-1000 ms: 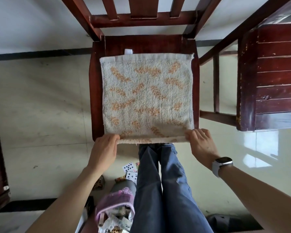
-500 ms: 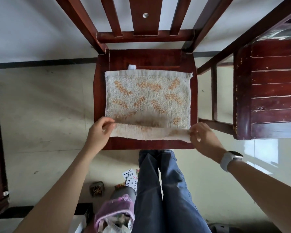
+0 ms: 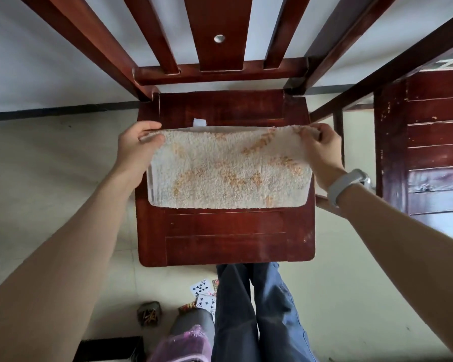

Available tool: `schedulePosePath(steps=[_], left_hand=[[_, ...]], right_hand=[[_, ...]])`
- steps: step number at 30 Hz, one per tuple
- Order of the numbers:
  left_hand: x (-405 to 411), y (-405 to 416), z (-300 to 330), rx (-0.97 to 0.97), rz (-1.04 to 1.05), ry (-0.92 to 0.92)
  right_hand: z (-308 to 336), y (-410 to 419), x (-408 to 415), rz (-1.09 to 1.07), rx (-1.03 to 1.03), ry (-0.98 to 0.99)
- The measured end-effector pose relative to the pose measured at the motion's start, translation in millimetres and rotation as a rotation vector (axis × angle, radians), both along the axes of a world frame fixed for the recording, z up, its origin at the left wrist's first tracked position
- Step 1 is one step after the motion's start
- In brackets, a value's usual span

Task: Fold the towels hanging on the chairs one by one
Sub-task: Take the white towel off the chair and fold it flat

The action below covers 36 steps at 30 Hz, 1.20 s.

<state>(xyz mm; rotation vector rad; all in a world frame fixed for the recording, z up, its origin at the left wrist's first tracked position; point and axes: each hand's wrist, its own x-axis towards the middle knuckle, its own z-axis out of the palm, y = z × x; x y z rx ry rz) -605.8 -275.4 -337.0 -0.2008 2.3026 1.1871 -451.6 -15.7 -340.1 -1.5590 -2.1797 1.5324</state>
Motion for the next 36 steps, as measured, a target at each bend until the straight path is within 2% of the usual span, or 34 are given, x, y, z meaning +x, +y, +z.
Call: schedulePosePath(steps=[7,12,18,21,24,27,30,33,36], left_hand=[[-13,10,-31,-0.100,0.053,0.102],[-18,14,-43,-0.103,0.101,0.196],[-18,16,-42,-0.041,0.163,0.317],[-20,18,-48,-0.125,0.085,0.378],[-22,24,-52,-0.305,0.038,0.379],[-6,28,-41,-0.483,-0.125,0.516],[32,37,-37,-0.480,-0.532,0.713],[57,41,-52,-0.544,-0.863,0.655],[56,32,-68,-0.652,-0.871,0.557]], right_hand=[[-32,9,-12,0.065,0.100,-0.172],[-32,9,-13,0.085,0.167,-0.197],[-30,4,-5,0.163,0.378,-0.200],[-36,6,-10,0.173,0.388,-0.247],[-39,6,-15,0.145,0.405,-0.316],[-28,-4,-11,0.220,0.625,-0.216],[-24,-37,-8,0.596,0.767,-0.130],[-42,-69,-15,0.947,0.737,-0.192],[-64,-72,-14,1.009,0.749,-0.261]])
